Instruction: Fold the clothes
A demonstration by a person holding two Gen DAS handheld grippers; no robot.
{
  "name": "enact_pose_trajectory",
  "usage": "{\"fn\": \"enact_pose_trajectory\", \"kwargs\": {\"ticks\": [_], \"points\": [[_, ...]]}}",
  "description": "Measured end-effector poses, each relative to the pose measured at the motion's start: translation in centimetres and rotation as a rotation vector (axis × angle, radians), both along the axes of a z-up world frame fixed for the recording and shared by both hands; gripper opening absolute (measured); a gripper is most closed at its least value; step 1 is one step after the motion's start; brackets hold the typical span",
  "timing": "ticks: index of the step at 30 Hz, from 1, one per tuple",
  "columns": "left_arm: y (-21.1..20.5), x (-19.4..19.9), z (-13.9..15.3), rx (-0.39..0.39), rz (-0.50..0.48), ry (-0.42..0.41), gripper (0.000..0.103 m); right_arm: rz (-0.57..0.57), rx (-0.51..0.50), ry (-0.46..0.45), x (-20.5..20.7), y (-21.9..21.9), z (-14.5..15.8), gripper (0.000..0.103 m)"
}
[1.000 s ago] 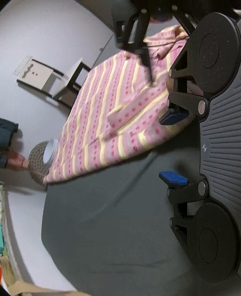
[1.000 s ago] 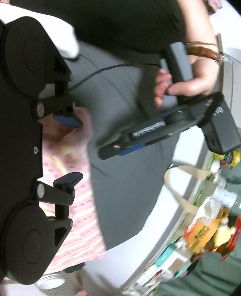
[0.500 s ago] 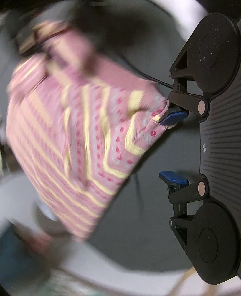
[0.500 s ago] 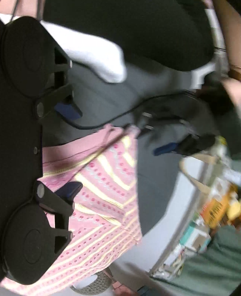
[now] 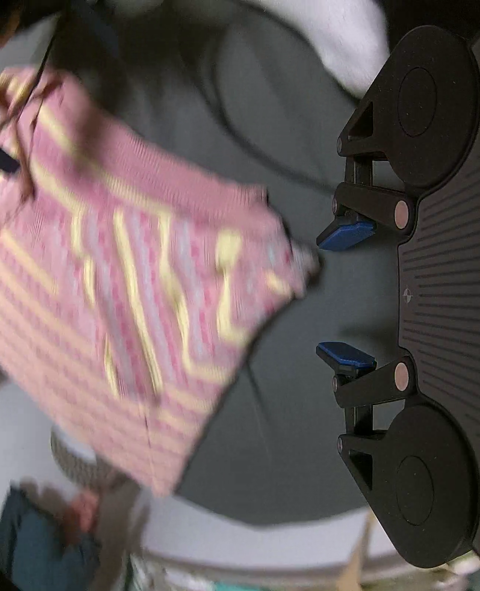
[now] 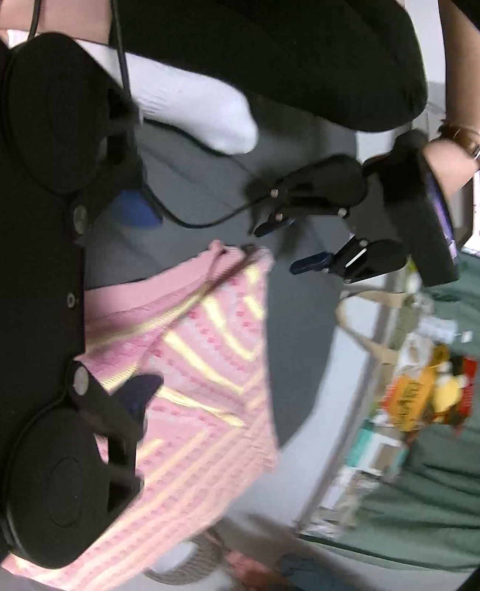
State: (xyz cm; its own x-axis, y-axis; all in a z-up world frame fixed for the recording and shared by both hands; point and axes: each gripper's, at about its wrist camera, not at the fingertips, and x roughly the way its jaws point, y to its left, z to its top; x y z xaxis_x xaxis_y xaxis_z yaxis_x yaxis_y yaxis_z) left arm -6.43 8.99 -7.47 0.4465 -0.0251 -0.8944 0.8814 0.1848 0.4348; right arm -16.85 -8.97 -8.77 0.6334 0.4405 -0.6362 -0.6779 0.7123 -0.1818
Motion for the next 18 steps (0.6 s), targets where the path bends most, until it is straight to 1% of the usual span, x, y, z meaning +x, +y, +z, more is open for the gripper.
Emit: {"fn": "enact_pose_trajectory", "kwargs": {"ticks": [1,2,4,6,8,9,10,11,13,14,16,18], "points": [[-0.2,0.0,-0.2,-0.002,0.007,0.018,0.056,-0.007,0.001,0.028,0.3,0.0,-0.2,0.059],[-0.3,0.4,-0.2,-0.026,0.040,0.043,0.056,-0.014,0.009,0.060,0.5,-0.1,-0.5,0.057],[-0.2,1.1,0.0,-0.086,0.111,0.101,0.056,-0.025,-0.016,0.077,0.6,0.1,-0.9,0.056],[-0.1,1.4,-0.1,-0.094,0.130,0.089,0.056,-0.034,-0.045,0.079,0.6,0.4,-1.1,0.056],[0.1,1.6,0.0,-0.097,0.158,0.078,0.055,-0.037,-0.048,0.074,0.6,0.4,-1.1,0.056],[0.2,1.7,0.2,-0.115,0.168,0.083,0.052,-0.039,-0.044,0.076,0.6,0.4,-1.2,0.056],[0.3,1.9,0.6,-0.141,0.179,0.090,0.034,-0.044,-0.038,0.080,0.6,0.3,-1.2,0.056],[0.4,2.2,0.9,-0.164,0.197,0.094,0.022,-0.047,-0.031,0.084,0.7,0.2,-1.3,0.056],[0.6,2.8,1.3,-0.204,0.229,0.114,0.018,-0.049,-0.025,0.090,0.8,0.0,-1.5,0.056],[0.6,2.9,1.6,-0.222,0.233,0.132,0.011,-0.045,-0.028,0.088,0.7,0.1,-1.6,0.056],[0.4,3.1,2.0,-0.248,0.233,0.160,0.010,-0.030,-0.041,0.072,0.6,0.3,-1.9,0.056],[0.0,3.5,2.4,-0.264,0.262,0.160,0.008,-0.009,-0.080,0.039,0.3,0.9,-2.4,0.056]]}}
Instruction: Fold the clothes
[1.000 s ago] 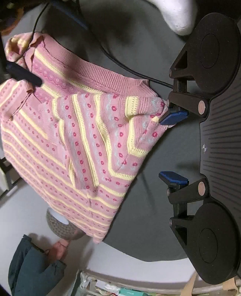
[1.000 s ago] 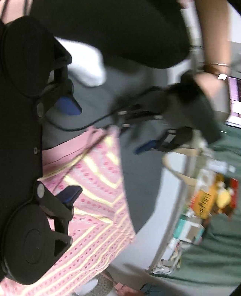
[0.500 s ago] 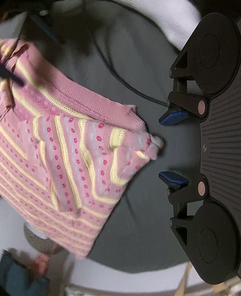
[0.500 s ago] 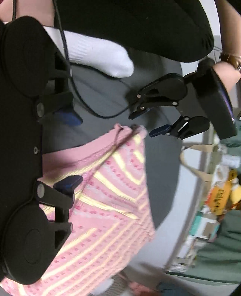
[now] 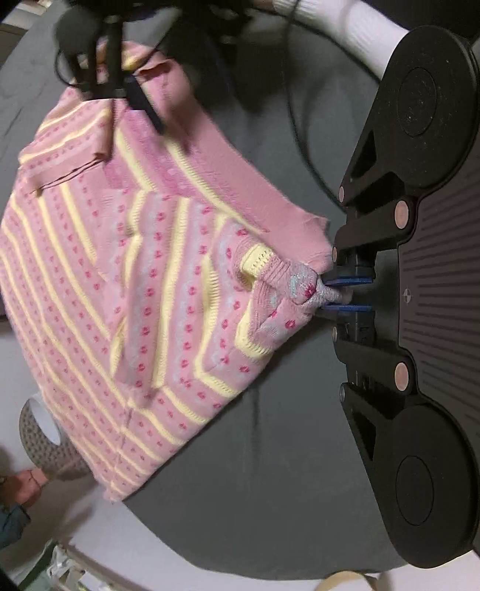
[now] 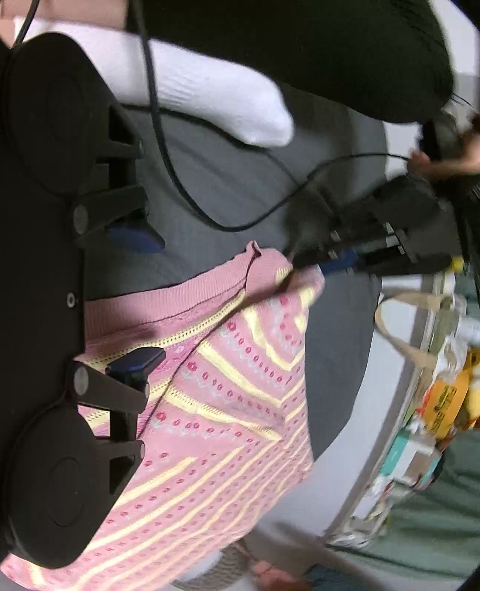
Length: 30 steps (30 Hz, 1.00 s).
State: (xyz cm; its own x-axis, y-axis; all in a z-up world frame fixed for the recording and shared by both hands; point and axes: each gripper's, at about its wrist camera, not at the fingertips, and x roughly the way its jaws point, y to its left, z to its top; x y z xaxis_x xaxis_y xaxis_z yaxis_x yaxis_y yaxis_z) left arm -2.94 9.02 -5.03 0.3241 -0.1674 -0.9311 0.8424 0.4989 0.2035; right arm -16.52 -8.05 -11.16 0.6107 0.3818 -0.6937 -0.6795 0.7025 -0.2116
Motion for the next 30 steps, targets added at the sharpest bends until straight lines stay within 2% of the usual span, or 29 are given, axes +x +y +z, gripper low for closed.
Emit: {"fn": "enact_pose_trajectory", "kwargs": {"ticks": [2,4,5,8,9,11,14,16,19,21,22,25,27,28,30], "points": [[-0.3,0.7,0.5,-0.011,0.062,0.016,0.007,0.014,-0.067,-0.052,-0.2,0.8,-0.7,0.056],[-0.1,2.2,1.4,-0.046,0.187,0.088,0.007,0.021,-0.152,-0.121,-0.5,1.7,-1.5,0.054],[0.1,2.8,1.9,-0.069,0.240,0.131,0.007,0.020,-0.200,-0.160,-0.6,2.2,-2.0,0.049],[0.9,4.0,3.2,-0.080,0.357,0.216,0.007,0.039,-0.294,-0.219,-0.6,3.2,-2.8,0.020],[1.4,4.5,3.3,-0.075,0.405,0.242,0.007,0.052,-0.297,-0.213,-0.6,3.4,-2.9,0.002],[2.6,5.4,3.4,-0.072,0.504,0.288,0.007,0.081,-0.282,-0.195,-0.8,3.6,-2.7,0.002],[4.7,6.2,2.6,-0.069,0.643,0.336,0.007,0.120,-0.185,-0.158,-1.6,3.3,-1.4,0.002],[5.6,6.2,1.2,-0.023,0.680,0.327,0.004,0.132,-0.171,-0.126,-1.7,3.0,-1.2,0.002],[6.0,5.2,-2.1,0.170,0.663,0.308,0.002,0.130,-0.191,-0.092,-1.4,2.8,-1.7,0.002],[6.1,4.2,-4.0,0.258,0.634,0.328,0.002,0.115,-0.186,-0.078,-1.2,2.5,-1.7,0.002],[6.0,4.0,-4.3,0.266,0.616,0.343,0.002,0.107,-0.181,-0.072,-1.1,2.3,-1.6,0.004],[4.9,3.2,-2.8,0.202,0.502,0.315,0.003,0.075,-0.144,-0.057,-0.8,1.7,-1.1,0.007],[3.3,2.2,-1.1,0.180,0.378,0.218,0.010,0.063,-0.139,-0.053,-0.4,1.5,-0.8,0.010],[2.2,1.2,-0.5,0.192,0.279,0.140,0.018,0.059,-0.142,-0.055,-0.4,1.4,-0.8,0.011],[-0.2,-1.4,0.3,0.240,0.045,-0.045,0.053,0.055,-0.145,-0.055,-0.4,1.4,-0.8,0.013]]}}
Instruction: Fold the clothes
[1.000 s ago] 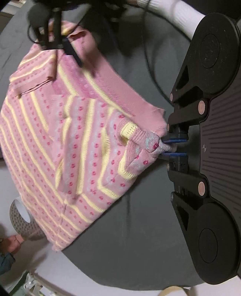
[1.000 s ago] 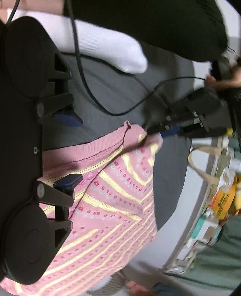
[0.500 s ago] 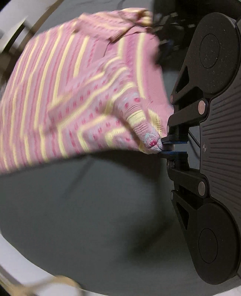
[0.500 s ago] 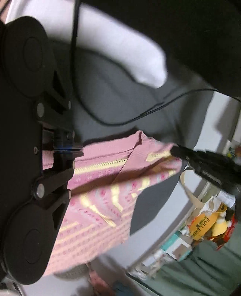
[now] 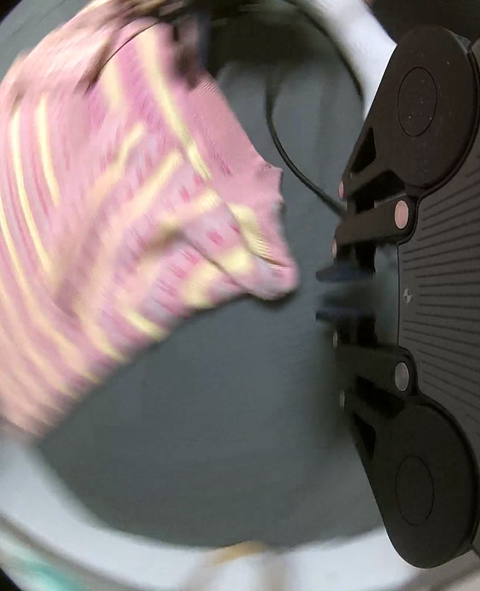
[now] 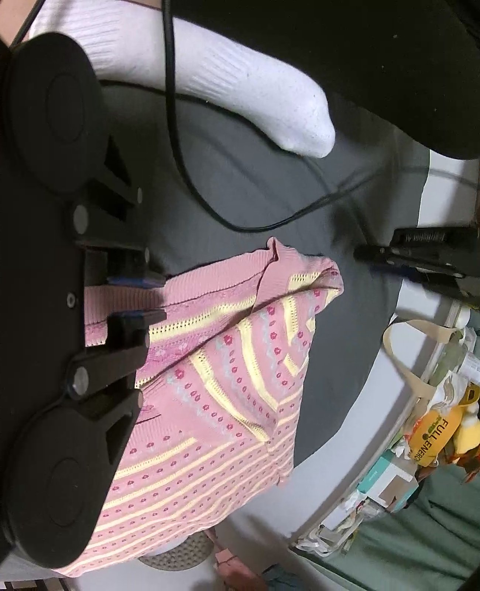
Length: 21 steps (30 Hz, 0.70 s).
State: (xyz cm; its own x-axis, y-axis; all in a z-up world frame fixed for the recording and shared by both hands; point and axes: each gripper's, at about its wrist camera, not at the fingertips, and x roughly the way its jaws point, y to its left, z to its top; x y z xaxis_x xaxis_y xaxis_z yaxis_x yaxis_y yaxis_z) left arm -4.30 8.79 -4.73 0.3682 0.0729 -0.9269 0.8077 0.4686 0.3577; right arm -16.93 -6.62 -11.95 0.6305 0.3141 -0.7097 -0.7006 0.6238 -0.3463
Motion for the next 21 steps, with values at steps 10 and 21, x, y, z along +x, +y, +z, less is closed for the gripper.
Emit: {"fn": "enact_pose_trajectory", "kwargs": {"ticks": [10,21], "points": [[-4.8,-4.8,-3.4,0.154,-0.412,-0.299,0.084,0.004,-0.020,-0.003,-0.3,0.1,-0.4,0.028],[-2.5,-2.4,-3.6,0.218,-0.201,-0.265,0.002,-0.002,-0.030,0.009,-0.1,-0.1,-0.8,0.034]]}}
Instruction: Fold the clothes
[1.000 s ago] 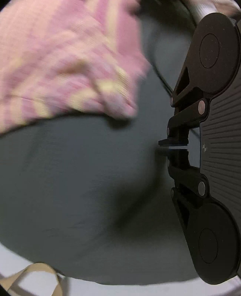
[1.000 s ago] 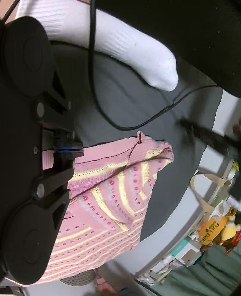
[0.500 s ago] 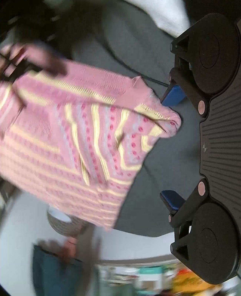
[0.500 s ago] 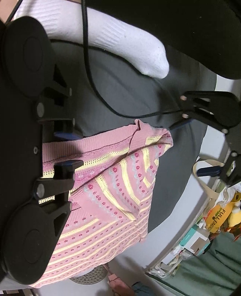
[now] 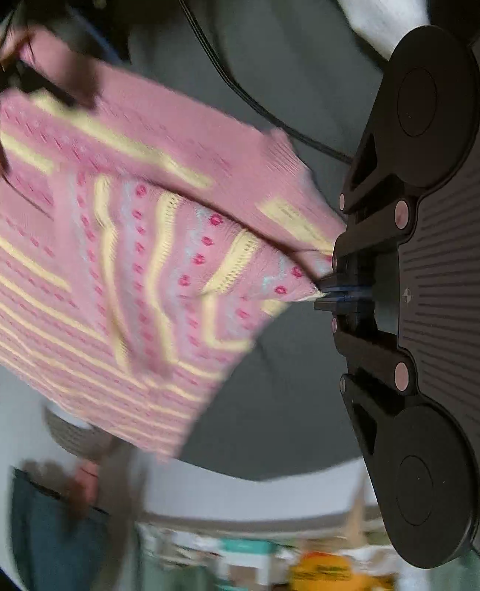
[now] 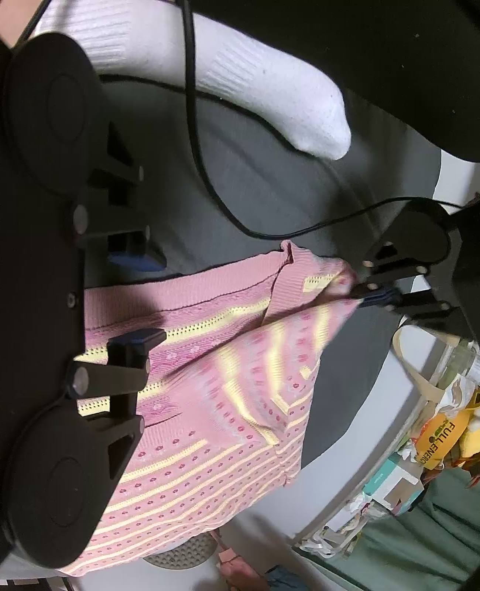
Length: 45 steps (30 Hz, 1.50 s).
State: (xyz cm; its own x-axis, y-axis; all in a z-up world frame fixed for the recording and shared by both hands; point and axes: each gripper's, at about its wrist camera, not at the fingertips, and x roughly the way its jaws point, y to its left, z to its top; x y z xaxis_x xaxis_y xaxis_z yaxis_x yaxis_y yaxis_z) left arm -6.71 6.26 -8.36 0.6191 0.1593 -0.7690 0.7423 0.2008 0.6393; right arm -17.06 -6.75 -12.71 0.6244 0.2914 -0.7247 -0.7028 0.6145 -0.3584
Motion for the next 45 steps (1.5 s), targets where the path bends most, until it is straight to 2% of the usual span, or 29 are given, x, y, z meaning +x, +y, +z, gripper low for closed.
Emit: {"fn": "enact_pose_trajectory", "kwargs": {"ticks": [5,7,10,13,15,16,18,19,20,22,24,27,29,30,32,34,36,37,38,42,45], "points": [[3.0,1.3,0.6,-0.002,0.178,0.054,0.001,-0.001,-0.005,0.002,-0.1,0.0,0.0,0.035],[3.6,1.3,0.3,0.017,0.204,0.076,0.000,-0.002,-0.007,0.003,-0.1,0.0,-0.1,0.036],[4.5,1.1,-1.1,0.086,0.232,0.144,0.001,-0.006,-0.005,0.006,-0.1,-0.1,-0.1,0.036],[5.0,0.7,-0.8,0.064,0.209,0.141,0.002,-0.014,-0.003,0.004,-0.2,-0.2,0.0,0.041],[5.1,1.2,0.5,-0.005,0.222,0.133,0.008,-0.019,0.001,0.002,-0.2,-0.3,0.1,0.045],[5.1,1.4,1.4,-0.050,0.230,0.131,0.016,-0.021,0.009,0.004,-0.2,-0.4,0.2,0.046],[5.0,1.6,3.5,-0.149,0.225,0.111,0.048,-0.029,0.038,0.011,0.0,-0.7,0.6,0.047],[4.7,2.0,4.3,-0.196,0.215,0.080,0.082,-0.036,0.058,0.016,0.1,-1.0,0.8,0.047],[4.4,2.2,5.1,-0.241,0.203,0.031,0.100,-0.051,0.090,0.022,0.3,-1.4,1.2,0.047],[3.7,2.5,6.6,-0.345,0.183,-0.080,0.101,-0.089,0.171,0.041,0.7,-2.4,2.0,0.047],[3.2,3.9,7.1,-0.427,0.232,-0.114,0.101,-0.128,0.307,0.078,1.2,-4.0,2.9,0.047],[2.9,6.2,6.3,-0.558,0.359,-0.129,0.101,-0.183,0.491,0.121,2.1,-6.4,4.2,0.049],[3.1,6.6,4.5,-0.594,0.411,-0.143,0.101,-0.215,0.607,0.149,2.8,-7.8,5.0,0.050],[3.2,6.7,3.5,-0.582,0.414,-0.127,0.101,-0.224,0.660,0.167,3.2,-8.3,5.4,0.050],[3.6,5.9,1.5,-0.580,0.376,-0.089,0.101,-0.239,0.746,0.205,4.4,-9.0,6.2,0.050],[4.2,5.6,0.1,-0.558,0.337,-0.019,0.101,-0.253,0.788,0.241,6.1,-9.0,7.2,0.050],[4.9,5.8,-0.4,-0.533,0.311,-0.016,0.101,-0.276,0.812,0.281,8.8,-8.6,8.2,0.050],[5.4,6.0,-0.5,-0.545,0.311,-0.023,0.101,-0.289,0.821,0.302,10.2,-8.3,8.7,0.050],[6.0,6.5,-0.5,-0.574,0.325,-0.007,0.101,-0.311,0.816,0.330,12.2,-7.7,9.1,0.050],[9.0,8.2,-0.4,-0.783,0.424,0.112,0.101,-0.401,0.734,0.414,20.7,-5.4,9.2,0.050],[10.6,8.7,-0.5,-0.857,0.453,0.128,0.101,-0.464,0.677,0.498,26.6,-3.9,7.7,0.050]]}}
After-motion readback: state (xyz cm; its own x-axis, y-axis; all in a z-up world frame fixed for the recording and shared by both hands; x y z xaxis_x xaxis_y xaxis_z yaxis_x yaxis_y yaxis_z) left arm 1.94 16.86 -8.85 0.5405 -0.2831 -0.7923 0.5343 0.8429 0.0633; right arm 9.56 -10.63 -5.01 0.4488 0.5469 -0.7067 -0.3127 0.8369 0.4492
